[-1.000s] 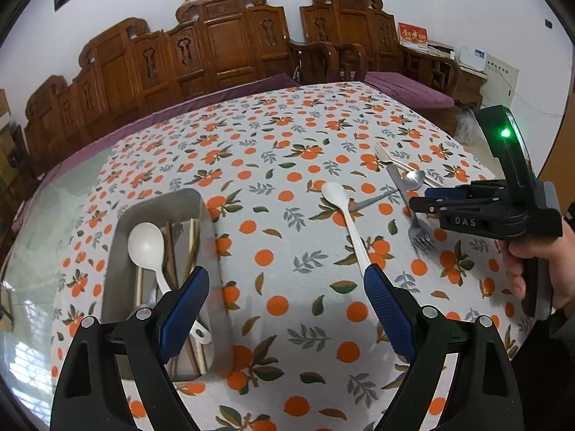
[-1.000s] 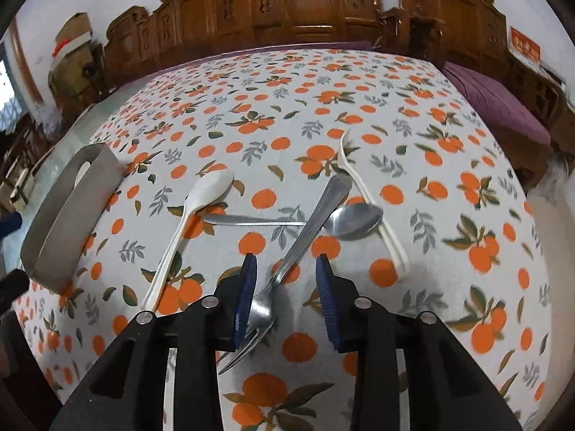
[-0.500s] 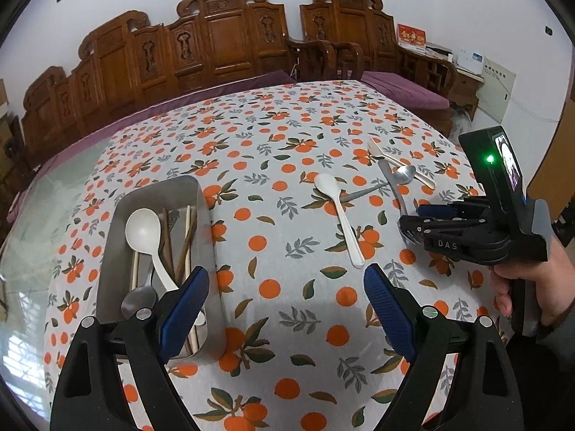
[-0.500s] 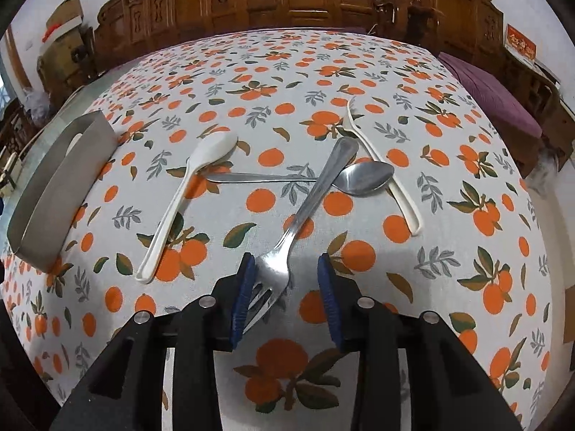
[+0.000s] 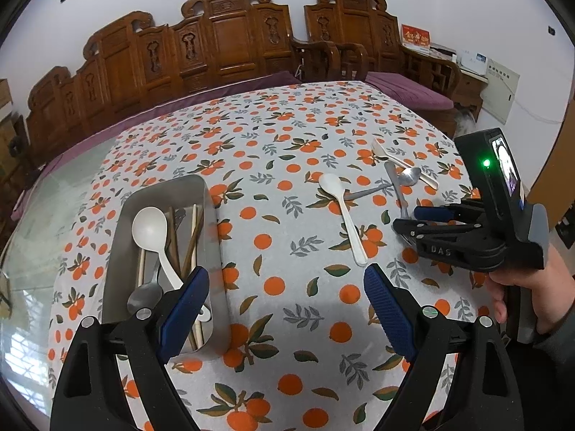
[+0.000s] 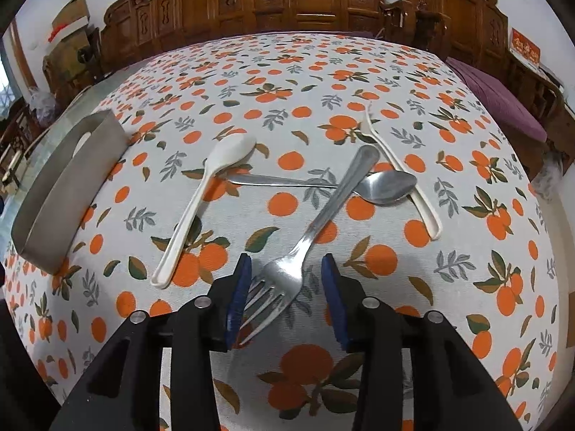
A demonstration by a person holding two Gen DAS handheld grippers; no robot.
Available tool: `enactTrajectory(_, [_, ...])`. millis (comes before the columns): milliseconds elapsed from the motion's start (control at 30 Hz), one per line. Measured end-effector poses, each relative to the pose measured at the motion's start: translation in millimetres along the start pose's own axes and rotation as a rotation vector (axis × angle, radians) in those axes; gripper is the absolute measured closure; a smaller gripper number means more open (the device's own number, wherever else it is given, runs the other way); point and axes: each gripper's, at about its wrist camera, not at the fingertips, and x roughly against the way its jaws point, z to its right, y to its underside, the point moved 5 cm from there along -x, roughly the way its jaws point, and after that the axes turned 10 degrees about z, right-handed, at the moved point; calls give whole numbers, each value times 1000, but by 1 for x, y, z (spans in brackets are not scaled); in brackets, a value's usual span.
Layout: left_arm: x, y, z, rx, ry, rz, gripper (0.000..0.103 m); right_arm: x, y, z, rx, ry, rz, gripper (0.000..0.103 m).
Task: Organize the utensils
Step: 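Return the right tool to the pile and grasp a metal fork, then grasp a white plastic spoon with the left tool while the right tool holds the fork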
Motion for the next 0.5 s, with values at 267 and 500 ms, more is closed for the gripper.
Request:
enactTrajectory(267, [0, 1, 1, -1, 2, -1, 19, 2, 4, -5, 51, 33, -37, 68])
enactTrajectory(500, [-11, -1, 8, 1, 10, -8, 19, 10, 11, 9, 31, 29, -61, 78])
